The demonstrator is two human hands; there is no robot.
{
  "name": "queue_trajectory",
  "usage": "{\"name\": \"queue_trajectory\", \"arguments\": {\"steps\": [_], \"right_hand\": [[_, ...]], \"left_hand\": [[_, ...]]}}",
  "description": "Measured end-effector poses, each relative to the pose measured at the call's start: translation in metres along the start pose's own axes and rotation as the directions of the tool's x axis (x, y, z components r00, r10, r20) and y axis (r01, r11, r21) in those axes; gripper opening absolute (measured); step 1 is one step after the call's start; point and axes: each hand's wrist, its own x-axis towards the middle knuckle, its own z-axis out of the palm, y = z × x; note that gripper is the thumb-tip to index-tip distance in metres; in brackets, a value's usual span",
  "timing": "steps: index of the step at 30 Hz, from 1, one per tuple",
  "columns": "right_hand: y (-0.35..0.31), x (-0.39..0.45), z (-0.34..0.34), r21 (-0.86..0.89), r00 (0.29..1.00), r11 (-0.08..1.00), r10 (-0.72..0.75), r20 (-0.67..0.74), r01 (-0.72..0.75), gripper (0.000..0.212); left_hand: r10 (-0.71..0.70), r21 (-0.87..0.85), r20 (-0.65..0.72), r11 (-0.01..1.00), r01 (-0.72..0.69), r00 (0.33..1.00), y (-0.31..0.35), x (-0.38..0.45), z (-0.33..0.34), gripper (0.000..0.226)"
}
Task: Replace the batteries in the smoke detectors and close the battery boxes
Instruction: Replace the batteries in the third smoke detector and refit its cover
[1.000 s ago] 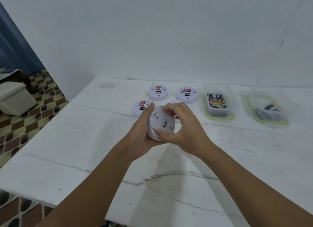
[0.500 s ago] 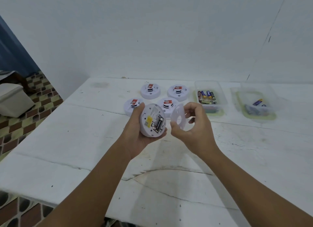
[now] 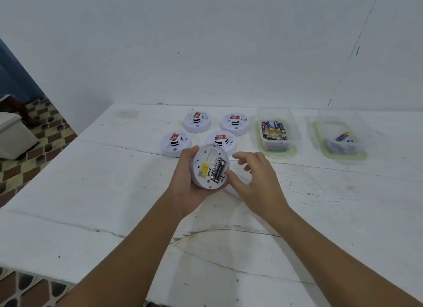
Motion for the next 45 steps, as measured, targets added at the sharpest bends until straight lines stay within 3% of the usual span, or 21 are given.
{"name": "queue_trajectory", "arguments": {"steps": [4, 11, 20, 37, 42, 45], "right_hand": [[-0.003, 0.006, 0.01, 0.009, 0.994, 0.994, -0.107, 0.03, 0.107, 0.04], [0.008, 0.003, 0.023, -0.014, 0.99, 0.99, -0.14, 0.034, 0.141, 0.047], [0.011, 0.009, 0.026, -0.217, 0.955, 0.932, -0.295, 0.015, 0.291, 0.049], [0.008, 0.013, 0.025, -0.148, 0.956, 0.945, -0.288, 0.051, 0.292, 0.051], [0.011, 0.007, 0.02, -0.139, 0.946, 0.939, -0.298, 0.128, 0.314, 0.06], [0.014, 0.008, 0.02, -0.101, 0.947, 0.945, -0.298, 0.122, 0.311, 0.05]], "left_hand": [[-0.034, -0.007, 0.02, 0.999, 0.034, 0.999, -0.007, 0.01, -0.003, 0.048], [-0.081, -0.014, 0.019, 0.997, 0.081, 0.997, -0.014, 0.02, -0.013, 0.055], [-0.07, 0.06, 0.039, 0.996, 0.068, 0.997, -0.014, 0.028, -0.018, 0.055], [-0.051, 0.055, 0.022, 0.997, 0.05, 0.998, -0.016, 0.033, -0.022, 0.056], [-0.05, 0.037, 0.041, 0.998, 0.048, 0.998, -0.016, 0.031, -0.02, 0.057], [-0.066, 0.008, 0.057, 0.998, 0.066, 0.996, -0.016, 0.03, -0.017, 0.06]]}}
